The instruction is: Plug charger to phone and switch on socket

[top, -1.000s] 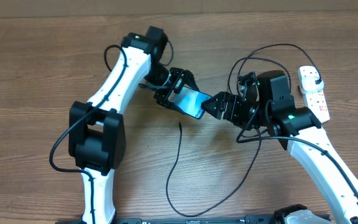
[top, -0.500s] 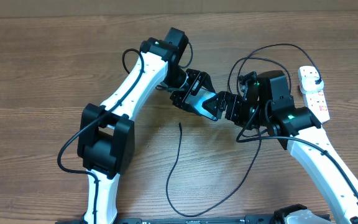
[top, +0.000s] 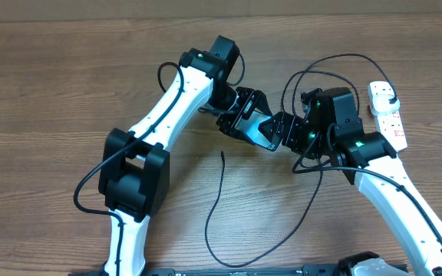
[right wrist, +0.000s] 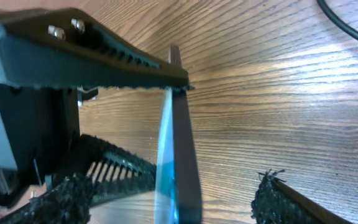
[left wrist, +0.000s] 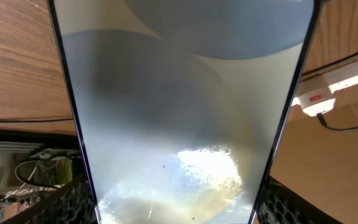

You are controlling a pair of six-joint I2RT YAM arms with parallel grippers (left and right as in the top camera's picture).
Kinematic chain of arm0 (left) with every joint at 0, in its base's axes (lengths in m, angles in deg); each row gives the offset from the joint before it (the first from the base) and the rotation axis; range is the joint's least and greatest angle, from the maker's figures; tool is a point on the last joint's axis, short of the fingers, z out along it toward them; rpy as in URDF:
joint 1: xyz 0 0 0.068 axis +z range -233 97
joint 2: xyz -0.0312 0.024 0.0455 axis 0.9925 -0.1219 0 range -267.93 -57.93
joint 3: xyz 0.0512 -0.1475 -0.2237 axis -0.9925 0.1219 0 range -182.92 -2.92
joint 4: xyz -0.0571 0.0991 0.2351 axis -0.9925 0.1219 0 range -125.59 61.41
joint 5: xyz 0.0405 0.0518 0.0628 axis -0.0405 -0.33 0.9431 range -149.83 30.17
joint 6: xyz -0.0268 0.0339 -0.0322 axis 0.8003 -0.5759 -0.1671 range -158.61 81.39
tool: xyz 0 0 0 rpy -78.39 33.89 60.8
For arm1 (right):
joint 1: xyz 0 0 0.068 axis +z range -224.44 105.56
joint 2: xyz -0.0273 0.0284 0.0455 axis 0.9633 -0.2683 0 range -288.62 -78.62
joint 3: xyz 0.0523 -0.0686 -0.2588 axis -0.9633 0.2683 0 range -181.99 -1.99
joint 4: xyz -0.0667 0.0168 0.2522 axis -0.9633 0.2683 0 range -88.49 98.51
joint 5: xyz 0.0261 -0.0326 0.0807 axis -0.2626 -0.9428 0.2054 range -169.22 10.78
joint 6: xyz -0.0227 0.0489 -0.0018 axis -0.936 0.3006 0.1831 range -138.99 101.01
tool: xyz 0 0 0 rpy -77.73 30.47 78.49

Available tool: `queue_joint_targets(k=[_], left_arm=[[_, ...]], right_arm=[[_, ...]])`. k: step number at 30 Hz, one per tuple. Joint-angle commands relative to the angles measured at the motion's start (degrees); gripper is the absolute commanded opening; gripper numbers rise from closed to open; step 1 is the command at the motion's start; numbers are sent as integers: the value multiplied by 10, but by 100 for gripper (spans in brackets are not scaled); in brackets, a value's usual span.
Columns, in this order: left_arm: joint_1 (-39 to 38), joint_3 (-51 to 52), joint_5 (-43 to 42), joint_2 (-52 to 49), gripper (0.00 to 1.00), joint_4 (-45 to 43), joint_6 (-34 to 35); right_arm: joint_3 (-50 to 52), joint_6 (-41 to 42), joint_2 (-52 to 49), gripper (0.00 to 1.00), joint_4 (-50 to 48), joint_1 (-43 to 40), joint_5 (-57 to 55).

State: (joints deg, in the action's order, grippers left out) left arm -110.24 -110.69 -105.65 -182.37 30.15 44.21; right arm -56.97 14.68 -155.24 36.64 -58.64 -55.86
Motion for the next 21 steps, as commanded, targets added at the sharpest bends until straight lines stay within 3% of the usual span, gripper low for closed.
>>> queue_joint_targets(k=[1,5,18,21], left_arm=[[-17,-16,-28,-3,4,-19,25],[-22,-16,-36,-3,4,-27,38],[-26,-16,-52,-3,4,-30,42],[-27,-16,-52,-3,4,-30,42]], right_arm=[[-12,11,-1,79,-3,3,-17],[-12,16,-1,73,-3,3,-23],[-12,26,-1,36,2,3,-49],[-12,26,-1,33,5,3,-56]])
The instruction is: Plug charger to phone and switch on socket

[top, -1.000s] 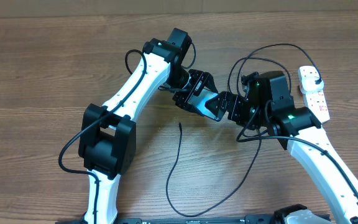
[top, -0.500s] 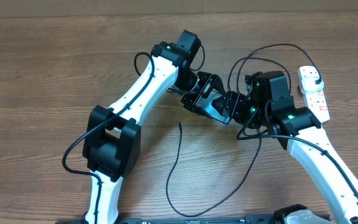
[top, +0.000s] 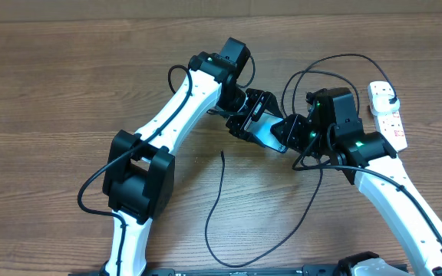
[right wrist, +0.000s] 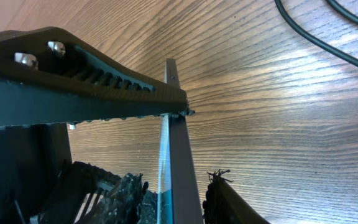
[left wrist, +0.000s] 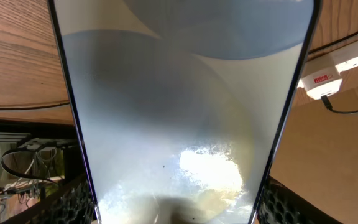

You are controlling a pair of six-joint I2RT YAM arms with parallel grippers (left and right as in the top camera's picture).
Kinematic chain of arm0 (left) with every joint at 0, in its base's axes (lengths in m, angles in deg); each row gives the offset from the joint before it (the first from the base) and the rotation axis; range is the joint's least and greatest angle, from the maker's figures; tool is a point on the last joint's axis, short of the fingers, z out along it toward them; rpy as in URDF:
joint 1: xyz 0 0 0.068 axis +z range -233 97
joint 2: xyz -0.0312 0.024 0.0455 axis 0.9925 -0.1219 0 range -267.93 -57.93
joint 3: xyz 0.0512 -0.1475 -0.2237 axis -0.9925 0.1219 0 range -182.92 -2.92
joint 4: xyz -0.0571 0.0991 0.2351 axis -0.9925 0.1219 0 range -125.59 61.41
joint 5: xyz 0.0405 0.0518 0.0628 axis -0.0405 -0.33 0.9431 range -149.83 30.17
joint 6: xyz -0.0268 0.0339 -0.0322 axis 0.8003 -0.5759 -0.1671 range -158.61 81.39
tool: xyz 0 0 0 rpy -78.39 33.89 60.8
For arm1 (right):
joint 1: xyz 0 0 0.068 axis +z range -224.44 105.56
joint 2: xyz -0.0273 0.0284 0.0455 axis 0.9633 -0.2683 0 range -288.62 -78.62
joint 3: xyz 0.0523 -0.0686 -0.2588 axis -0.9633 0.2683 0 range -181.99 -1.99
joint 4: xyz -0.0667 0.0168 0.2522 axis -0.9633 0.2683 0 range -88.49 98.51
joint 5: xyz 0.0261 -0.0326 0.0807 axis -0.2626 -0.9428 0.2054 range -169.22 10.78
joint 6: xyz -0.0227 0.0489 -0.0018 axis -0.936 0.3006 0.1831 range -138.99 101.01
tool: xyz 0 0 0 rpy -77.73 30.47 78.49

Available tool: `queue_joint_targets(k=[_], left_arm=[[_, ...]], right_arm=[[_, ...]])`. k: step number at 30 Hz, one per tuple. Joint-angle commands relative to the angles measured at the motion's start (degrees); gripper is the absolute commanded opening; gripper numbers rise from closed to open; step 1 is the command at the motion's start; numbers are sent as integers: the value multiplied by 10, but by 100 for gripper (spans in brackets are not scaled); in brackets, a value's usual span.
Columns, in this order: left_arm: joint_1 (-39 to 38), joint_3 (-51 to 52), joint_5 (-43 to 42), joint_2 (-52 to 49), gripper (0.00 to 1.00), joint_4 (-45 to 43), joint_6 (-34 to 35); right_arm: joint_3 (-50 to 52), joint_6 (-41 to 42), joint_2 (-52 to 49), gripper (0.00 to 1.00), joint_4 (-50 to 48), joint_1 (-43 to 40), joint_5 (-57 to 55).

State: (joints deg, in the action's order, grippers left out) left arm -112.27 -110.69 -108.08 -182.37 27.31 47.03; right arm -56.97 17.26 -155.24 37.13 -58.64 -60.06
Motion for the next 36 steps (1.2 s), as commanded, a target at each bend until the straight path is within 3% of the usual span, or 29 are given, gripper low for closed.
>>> queue_joint_targets(k=[1,4,18,26,36], left_arm=[[-7,-16,-28,-3,4,-2,14],[-8,-16,-28,-3,4,-8,14],[-16,-16,-28,-3,4,-32,28],[-16,-16,-28,-3,4,-32,31],[-16,-16,-27,-3,4,-32,31]], right_arm=[[-12,0,-1,32,1,3,-14],[-12,0,-1,26,3,3,-14],[-12,0,-2,17,10,3,-14],[-12,0,-2,5,10,3,-14],[-12,0,-2,4,10,3,-18]])
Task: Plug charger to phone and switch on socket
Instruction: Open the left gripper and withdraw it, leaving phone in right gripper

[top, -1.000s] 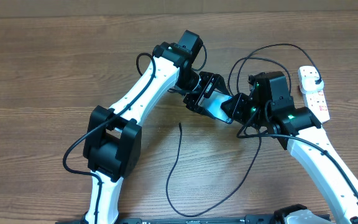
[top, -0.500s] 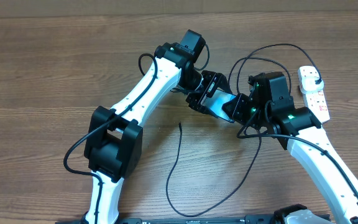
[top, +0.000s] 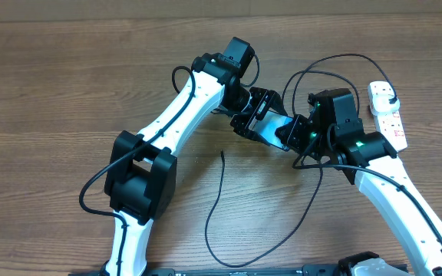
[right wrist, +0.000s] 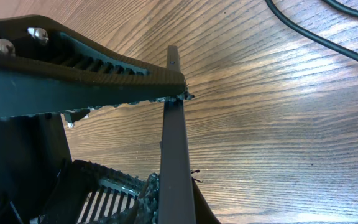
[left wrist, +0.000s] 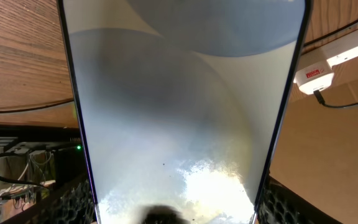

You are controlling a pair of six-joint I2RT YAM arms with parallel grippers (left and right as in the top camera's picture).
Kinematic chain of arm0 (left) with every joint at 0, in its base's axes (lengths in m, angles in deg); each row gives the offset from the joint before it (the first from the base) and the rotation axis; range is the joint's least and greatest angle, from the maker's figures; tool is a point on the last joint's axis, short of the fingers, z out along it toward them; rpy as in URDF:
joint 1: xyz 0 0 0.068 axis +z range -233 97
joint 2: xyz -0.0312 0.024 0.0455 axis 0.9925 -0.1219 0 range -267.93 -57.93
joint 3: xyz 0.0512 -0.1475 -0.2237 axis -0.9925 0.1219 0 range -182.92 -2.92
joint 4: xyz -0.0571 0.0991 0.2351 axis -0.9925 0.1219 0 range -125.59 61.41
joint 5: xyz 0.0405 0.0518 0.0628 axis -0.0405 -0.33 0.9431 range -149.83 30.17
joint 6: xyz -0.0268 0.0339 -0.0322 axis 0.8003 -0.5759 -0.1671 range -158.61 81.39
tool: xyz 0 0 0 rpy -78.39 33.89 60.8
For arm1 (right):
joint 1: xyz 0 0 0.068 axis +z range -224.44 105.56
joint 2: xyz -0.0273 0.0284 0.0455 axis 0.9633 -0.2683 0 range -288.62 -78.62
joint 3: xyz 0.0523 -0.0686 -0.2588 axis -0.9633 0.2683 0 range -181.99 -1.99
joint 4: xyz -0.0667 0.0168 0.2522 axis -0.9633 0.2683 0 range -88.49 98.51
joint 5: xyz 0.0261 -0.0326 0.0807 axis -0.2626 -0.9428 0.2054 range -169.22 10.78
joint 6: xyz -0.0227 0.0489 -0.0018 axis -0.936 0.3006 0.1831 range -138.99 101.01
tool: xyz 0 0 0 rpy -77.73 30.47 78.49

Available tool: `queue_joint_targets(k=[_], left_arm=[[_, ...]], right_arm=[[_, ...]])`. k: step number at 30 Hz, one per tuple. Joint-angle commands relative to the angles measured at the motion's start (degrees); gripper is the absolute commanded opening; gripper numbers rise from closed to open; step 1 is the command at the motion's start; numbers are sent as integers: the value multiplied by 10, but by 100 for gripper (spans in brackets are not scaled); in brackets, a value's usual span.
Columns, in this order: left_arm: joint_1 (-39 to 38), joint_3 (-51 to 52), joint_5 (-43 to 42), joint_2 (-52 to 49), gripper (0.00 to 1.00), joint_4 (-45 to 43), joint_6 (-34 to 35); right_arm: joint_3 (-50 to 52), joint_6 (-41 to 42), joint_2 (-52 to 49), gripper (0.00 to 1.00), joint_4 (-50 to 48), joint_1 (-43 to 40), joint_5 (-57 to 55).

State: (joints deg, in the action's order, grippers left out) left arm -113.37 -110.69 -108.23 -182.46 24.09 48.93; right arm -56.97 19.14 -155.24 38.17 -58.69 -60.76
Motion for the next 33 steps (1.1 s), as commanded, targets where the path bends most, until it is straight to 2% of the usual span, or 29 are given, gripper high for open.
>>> queue_joint_targets(k=[1,3,4,8,11,15,26,33], left_arm=[[-5,-16,-24,-2,4,0,12],[-4,-16,-24,-2,12,0,9],[-4,-16,-24,-2,20,0,7],[-4,-16,-24,-2,82,0,7],[-3,-16,-24,-2,100,0,-4],[4,-16,-25,-2,99,0,-26],[89,-16,-103,-2,100,5,-251],[141,-16,-111,3,99,12,-299]], right_arm=[[-12,-19,-2,4,-1,3,-11],[-12,-19,-2,4,-1,3,-11],[-12,-19,-2,4,-1,3,-11],[-12,-19,-1,4,-1,3,-18],[-12,-19,-1,4,-2,3,-19],[-12,-19,-1,4,-2,3,-19],[-12,-17,-1,4,-4,-11,-32],[-12,19,-1,4,-29,-58,26]])
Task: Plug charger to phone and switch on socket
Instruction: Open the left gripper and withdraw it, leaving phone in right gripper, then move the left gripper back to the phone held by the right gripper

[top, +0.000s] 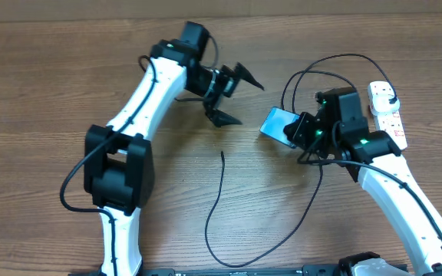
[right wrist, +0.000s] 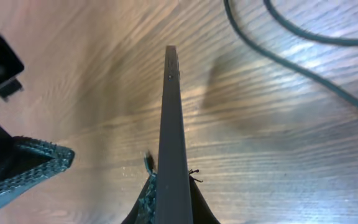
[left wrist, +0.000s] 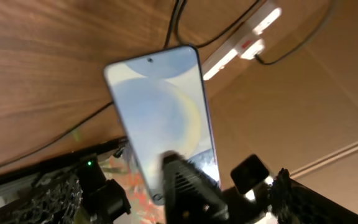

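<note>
The phone (top: pixel 277 122) is held off the table, its pale-blue screen facing the left wrist camera as phone (left wrist: pixel 160 112) and edge-on as phone (right wrist: pixel 171 124). My right gripper (top: pixel 296 130) is shut on its lower end, gripper (right wrist: pixel 171 186). To the phone's left, my left gripper (top: pixel 249 104) is open and holds nothing. The black charger cable (top: pixel 219 195) runs from the white socket strip (top: pixel 387 115) and its loose end (top: pixel 222 155) lies on the table below the phone. The socket strip (left wrist: pixel 247 38) also shows behind the phone.
Loops of the black cable (top: pixel 313 73) curl on the wooden table (top: pixel 52 92) behind my right arm, and cable (right wrist: pixel 291 43) passes near the phone. A left finger (right wrist: pixel 17 168) shows at the right wrist view's lower left.
My left gripper has let go of the phone, opened and now sits further left and back on the table. The phone stays in my right gripper, slightly further right.
At first my left gripper held the phone while my right gripper's fingers stood open around its lower end. The right fingers were then narrower, then shut on the phone. Now the right gripper alone holds it and the left is open, away from it.
</note>
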You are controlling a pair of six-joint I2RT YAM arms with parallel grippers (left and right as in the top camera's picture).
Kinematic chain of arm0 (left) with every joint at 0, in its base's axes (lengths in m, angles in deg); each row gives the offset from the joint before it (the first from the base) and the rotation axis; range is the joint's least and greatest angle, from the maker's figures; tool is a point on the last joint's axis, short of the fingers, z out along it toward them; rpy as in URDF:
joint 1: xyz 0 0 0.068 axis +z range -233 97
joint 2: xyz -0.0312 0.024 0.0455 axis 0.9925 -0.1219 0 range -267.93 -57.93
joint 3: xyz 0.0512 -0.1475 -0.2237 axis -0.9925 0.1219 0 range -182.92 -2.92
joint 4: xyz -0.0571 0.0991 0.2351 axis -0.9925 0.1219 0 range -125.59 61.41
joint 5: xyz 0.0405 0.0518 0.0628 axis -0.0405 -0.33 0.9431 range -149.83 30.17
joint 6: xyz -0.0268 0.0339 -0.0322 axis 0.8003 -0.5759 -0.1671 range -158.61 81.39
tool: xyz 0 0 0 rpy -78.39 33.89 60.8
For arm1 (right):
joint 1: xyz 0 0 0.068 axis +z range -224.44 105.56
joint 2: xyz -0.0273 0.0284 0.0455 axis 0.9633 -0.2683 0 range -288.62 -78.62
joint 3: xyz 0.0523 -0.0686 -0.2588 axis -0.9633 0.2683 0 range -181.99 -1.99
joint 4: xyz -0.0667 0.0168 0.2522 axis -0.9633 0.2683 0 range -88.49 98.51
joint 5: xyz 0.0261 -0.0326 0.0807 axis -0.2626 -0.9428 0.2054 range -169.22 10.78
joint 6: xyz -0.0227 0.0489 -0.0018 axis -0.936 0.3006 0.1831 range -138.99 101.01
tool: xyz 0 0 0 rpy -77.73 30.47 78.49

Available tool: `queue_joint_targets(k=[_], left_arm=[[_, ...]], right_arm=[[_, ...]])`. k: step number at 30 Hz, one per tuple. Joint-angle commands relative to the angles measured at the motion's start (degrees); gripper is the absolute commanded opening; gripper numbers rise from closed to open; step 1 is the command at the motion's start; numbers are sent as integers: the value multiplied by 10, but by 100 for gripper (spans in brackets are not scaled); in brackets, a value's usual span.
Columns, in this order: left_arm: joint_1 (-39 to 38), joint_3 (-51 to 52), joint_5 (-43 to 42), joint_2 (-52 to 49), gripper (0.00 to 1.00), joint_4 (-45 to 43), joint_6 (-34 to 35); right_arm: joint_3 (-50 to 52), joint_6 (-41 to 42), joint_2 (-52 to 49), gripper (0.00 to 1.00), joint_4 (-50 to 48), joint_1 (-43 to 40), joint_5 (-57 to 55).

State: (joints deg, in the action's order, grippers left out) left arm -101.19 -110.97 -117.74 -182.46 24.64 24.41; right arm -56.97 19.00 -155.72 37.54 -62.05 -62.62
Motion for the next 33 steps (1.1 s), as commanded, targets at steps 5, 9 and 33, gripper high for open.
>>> queue_joint_targets(k=[5,9,33], left_arm=[[50,-13,11,26,100,8,-65],[83,-13,45,68,100,7,-65],[134,4,17,153,100,-103,-54]], right_arm=[[-12,91,4,4,-68,-61,106],[-12,167,4,4,-120,-70,151],[-12,503,4,4,-317,-69,221]])
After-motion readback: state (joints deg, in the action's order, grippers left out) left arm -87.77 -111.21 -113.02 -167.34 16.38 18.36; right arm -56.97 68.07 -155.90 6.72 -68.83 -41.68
